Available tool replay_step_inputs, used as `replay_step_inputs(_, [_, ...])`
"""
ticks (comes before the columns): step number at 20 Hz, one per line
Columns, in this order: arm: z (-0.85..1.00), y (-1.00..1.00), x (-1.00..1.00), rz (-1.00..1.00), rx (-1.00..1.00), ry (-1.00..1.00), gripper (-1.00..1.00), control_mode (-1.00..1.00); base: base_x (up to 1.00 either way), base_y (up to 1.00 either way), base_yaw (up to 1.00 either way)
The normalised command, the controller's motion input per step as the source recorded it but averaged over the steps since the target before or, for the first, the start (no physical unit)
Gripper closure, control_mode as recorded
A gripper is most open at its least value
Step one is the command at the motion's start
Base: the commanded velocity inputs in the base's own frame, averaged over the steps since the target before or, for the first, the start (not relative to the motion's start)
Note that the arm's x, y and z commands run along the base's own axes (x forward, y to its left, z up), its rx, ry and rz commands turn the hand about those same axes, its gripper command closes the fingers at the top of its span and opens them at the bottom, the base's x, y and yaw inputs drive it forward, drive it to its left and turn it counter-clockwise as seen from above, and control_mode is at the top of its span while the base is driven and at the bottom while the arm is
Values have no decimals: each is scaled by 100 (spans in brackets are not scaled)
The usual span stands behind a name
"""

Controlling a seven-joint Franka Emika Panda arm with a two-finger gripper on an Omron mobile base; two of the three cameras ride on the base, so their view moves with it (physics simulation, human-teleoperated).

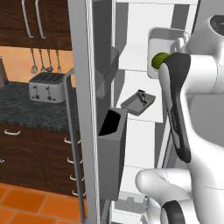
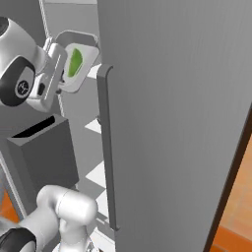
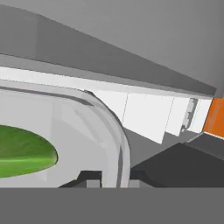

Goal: Take the meat container that has the fish and place it on the second highest rack of the freezer. Then take the vegetable container that has the lemon wedge and lime and place it on the highest rack of the freezer.

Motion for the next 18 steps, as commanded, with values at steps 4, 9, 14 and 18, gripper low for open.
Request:
replay_step_inputs(4, [-15,0,80,5,0,4,100,-100,0,0,0])
replay_step_inputs(9, [-6,0,99,3,0,1,100,-100,0,0,0])
replay_step_inputs(14, [0,-13,98,1,0,18,100,-100,0,0,0])
replay_step_inputs(18, [0,-28,95,0,0,16,100,-100,0,0,0])
